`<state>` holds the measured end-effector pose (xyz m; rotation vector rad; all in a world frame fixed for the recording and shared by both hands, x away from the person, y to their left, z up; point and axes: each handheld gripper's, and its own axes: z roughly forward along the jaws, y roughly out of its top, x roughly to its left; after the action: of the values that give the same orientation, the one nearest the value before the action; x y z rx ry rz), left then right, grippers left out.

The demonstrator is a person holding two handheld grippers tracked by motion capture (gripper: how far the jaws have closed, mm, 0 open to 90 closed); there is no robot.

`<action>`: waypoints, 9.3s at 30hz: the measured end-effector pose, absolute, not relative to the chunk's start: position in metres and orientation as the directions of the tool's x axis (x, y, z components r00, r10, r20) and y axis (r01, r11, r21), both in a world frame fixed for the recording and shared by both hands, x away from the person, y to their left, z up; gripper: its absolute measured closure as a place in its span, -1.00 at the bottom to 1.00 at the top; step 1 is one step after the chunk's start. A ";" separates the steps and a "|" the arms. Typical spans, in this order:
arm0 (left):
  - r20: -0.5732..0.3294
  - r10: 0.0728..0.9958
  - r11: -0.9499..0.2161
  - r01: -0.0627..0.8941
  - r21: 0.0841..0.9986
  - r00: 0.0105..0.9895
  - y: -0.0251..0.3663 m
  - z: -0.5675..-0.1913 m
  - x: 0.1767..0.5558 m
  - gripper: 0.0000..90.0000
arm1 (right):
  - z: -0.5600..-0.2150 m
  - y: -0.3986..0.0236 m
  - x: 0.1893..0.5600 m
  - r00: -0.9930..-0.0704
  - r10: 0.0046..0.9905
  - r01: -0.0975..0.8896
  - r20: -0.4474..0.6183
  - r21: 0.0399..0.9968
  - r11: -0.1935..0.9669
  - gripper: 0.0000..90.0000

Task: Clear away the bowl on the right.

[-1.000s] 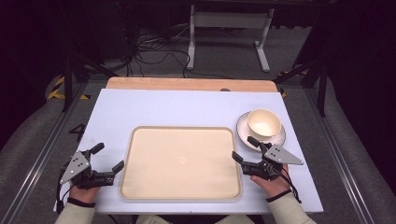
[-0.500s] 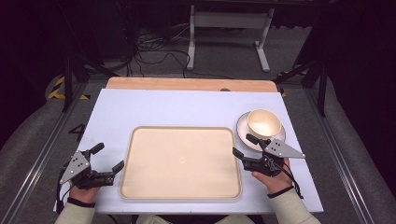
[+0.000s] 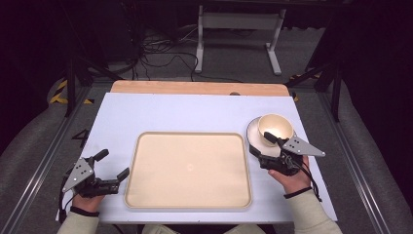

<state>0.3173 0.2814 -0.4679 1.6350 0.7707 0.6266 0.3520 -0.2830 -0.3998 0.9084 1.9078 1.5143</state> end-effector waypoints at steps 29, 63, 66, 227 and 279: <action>-0.001 0.768 -0.125 0.152 0.980 0.640 0.281 -0.468 0.318 -0.99 | -0.379 -0.311 0.385 -0.499 0.867 0.218 -0.009 0.966 0.136 -0.38; -0.003 0.770 -0.122 0.152 0.981 0.638 0.281 -0.468 0.317 -0.99 | -0.373 -0.341 0.421 -0.294 0.955 0.392 -0.032 0.908 0.151 -0.15; -0.003 0.769 -0.123 0.153 0.981 0.639 0.281 -0.468 0.317 -0.99 | -0.375 -0.343 0.424 -0.282 0.959 0.413 -0.018 0.900 0.138 -0.07; -0.004 0.769 -0.120 0.150 0.981 0.639 0.281 -0.468 0.317 -0.99 | -0.314 -0.185 0.426 -0.338 0.904 0.855 0.261 0.487 0.180 0.85; 0.002 0.769 -0.122 0.143 0.982 0.640 0.281 -0.468 0.317 -0.99 | -0.382 -0.101 0.431 -0.429 0.849 0.868 0.307 0.401 0.294 0.84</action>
<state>0.3173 0.2812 -0.4679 1.6342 0.7644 0.6349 0.4310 -0.1007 -0.3815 1.6962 2.5547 0.8299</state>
